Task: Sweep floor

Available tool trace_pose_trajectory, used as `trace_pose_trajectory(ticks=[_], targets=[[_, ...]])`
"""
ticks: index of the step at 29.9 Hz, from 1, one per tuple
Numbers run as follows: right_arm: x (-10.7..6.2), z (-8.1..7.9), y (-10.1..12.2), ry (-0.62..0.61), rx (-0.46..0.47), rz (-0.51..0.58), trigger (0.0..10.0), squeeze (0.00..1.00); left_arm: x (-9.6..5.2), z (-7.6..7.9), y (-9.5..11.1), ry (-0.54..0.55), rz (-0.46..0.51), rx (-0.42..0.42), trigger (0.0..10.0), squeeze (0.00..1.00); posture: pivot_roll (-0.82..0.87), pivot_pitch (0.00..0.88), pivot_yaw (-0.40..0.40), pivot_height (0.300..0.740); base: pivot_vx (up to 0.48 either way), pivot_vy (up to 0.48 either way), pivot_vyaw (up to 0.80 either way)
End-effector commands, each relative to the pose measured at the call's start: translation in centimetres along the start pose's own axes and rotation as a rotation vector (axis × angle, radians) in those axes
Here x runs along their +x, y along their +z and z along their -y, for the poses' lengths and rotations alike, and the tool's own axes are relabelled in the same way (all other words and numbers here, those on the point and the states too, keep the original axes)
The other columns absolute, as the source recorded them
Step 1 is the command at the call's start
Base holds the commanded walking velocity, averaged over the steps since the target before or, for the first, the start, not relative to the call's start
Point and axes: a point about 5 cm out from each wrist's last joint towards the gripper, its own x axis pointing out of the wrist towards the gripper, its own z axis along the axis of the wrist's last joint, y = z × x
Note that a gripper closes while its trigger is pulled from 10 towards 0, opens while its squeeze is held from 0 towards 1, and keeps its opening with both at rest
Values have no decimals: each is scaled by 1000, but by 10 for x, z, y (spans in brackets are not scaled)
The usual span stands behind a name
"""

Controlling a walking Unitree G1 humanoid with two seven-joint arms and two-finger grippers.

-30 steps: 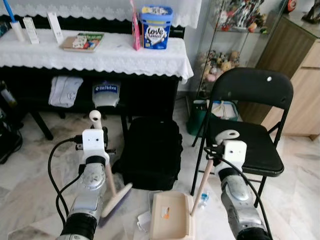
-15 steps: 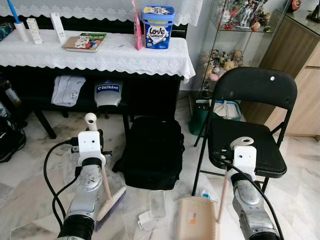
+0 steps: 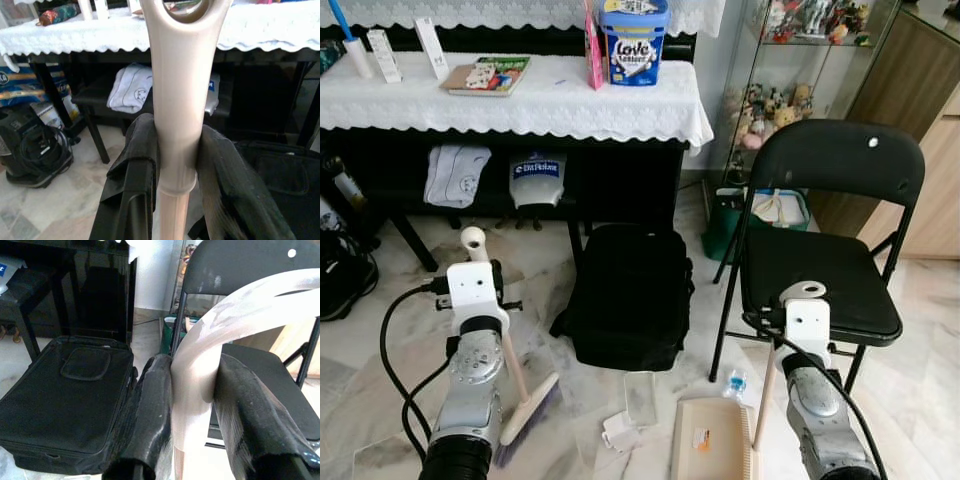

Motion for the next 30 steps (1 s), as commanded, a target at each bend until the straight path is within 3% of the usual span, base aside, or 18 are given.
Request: trace_pose_trajectory(ticks=[1,11,17,30], targets=[[5,4,10,-1,-12,50,10000,0,5,-3,15,4,50,-13,10000,0,26,104,7,740,0,0,0],[9,6,16,-2,-24,106,10000,0,6,-6,20,19,56,-37,10000,0,30,113,9,740,0,0,0],[11,-1,21,43,-8,138,10000,0,6,-9,23,31,57,-33,10000,0,39,122,3,740,0,0,0],[-4,-26,-8,117,26,54,10000,0,5,-16,10,50,-66,-42,10000,0,55,180,-2,740,0,0,0]])
